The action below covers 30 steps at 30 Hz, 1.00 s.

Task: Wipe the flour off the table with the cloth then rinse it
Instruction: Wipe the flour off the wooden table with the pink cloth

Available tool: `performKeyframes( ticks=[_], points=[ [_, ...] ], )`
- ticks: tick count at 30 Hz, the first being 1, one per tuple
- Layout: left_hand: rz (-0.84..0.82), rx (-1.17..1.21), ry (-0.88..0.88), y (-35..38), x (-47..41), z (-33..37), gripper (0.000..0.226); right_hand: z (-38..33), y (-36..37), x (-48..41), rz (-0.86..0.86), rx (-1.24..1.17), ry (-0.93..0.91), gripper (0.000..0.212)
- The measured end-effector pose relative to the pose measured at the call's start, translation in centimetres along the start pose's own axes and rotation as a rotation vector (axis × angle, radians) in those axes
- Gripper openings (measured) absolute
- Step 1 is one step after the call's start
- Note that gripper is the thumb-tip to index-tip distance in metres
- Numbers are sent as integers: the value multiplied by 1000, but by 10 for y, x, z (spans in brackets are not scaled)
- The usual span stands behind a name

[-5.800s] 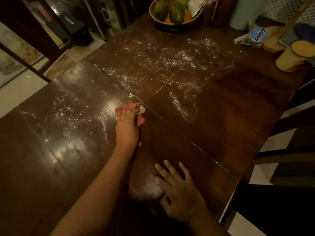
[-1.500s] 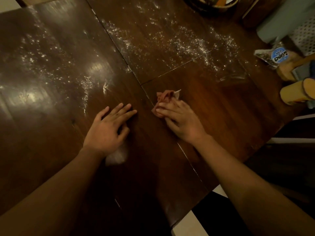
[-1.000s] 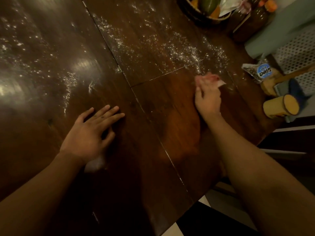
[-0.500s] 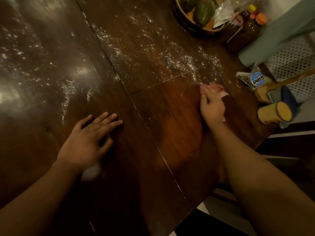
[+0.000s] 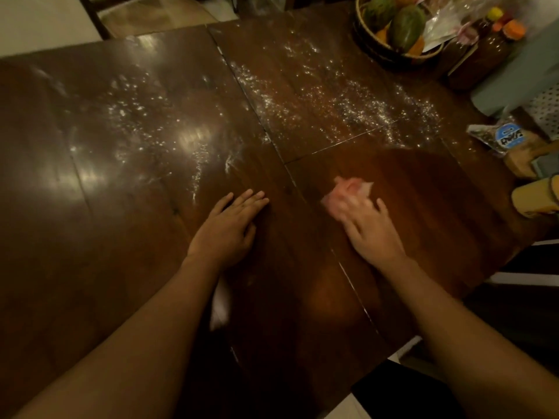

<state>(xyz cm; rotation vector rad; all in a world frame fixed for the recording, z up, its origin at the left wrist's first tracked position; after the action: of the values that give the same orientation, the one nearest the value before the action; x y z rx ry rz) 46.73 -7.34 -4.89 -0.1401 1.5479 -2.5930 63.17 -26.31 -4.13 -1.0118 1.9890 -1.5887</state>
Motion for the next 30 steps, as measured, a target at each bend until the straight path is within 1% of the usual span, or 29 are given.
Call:
performKeyframes(
  ticks=[1,2,3,4,6,8,10,12,13,14,15,17,18,19,20,21,23,25,26,27,28,29,30],
  points=[
    [11,21,-5,0,1,0,57,2,-3,-11,68,-40,149,42],
    [26,44,-18,-2,4,-1,56,-8,-4,-18,131,-60,240,42],
    [42,68,-36,-3,7,-3,56,-24,-1,-24,176,-85,275,41],
    [59,91,-55,-4,12,-5,55,-51,5,-27,198,-127,230,41],
    [79,116,-76,-8,33,-9,52,-124,25,-17,145,-155,-48,41],
    [87,143,-95,-12,61,-17,44,-177,50,20,28,-115,-301,44],
    [80,152,-119,-17,98,-29,35,-187,59,58,-86,-121,-465,45],
    [77,149,-125,-26,138,-41,36,-168,54,88,-173,-71,-608,49],
    [67,144,-129,-30,157,-48,40,-149,50,92,-189,-16,-613,51],
    [51,125,-138,-33,176,-55,44,-127,44,87,-187,14,-534,51],
    [33,91,-152,-36,193,-62,47,-106,37,76,-156,-2,-392,49],
    [10,13,-187,-40,223,-75,50,-83,31,58,-35,-154,-31,44],
    [5,-18,-209,-43,236,-80,50,-87,30,56,41,-215,131,43],
    [1,-41,-233,-44,248,-86,50,-100,33,58,109,-235,240,44],
    [-4,-59,-256,-46,259,-91,51,-123,39,61,148,-241,270,45],
    [-8,-72,-278,-48,268,-96,51,-153,48,65,146,-268,201,45],
    [-15,-86,-321,-53,286,-107,53,-221,70,90,43,-286,-122,46],
    [-15,-82,-388,-60,305,-122,57,-264,87,139,-113,-231,-461,48],
    [-12,-79,-427,-64,315,-130,58,-267,90,158,-209,-222,-566,50],
    [-12,-77,-462,-67,326,-138,60,-260,87,171,-287,-202,-632,51],
    [-18,-80,-490,-70,335,-144,61,-247,80,176,-324,-163,-647,52],
    [-27,-86,-511,-71,342,-149,62,-228,72,173,-311,-115,-607,53],
    [-36,-94,-524,-72,348,-152,63,-205,62,161,-275,-98,-483,54]
  ],
)
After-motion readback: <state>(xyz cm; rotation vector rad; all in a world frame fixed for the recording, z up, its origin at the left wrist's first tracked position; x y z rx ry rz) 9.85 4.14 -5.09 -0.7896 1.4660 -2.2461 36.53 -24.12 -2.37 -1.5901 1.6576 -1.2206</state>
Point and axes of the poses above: each hand's wrist, its own x-axis away from the middle knuckle, its own y-axis out of the palm, z = x × y, the point moved 10 cm from there along -x, towards the middle knuckle, and after that the axes turned 7 degrees about y, right-handed, at the moved point
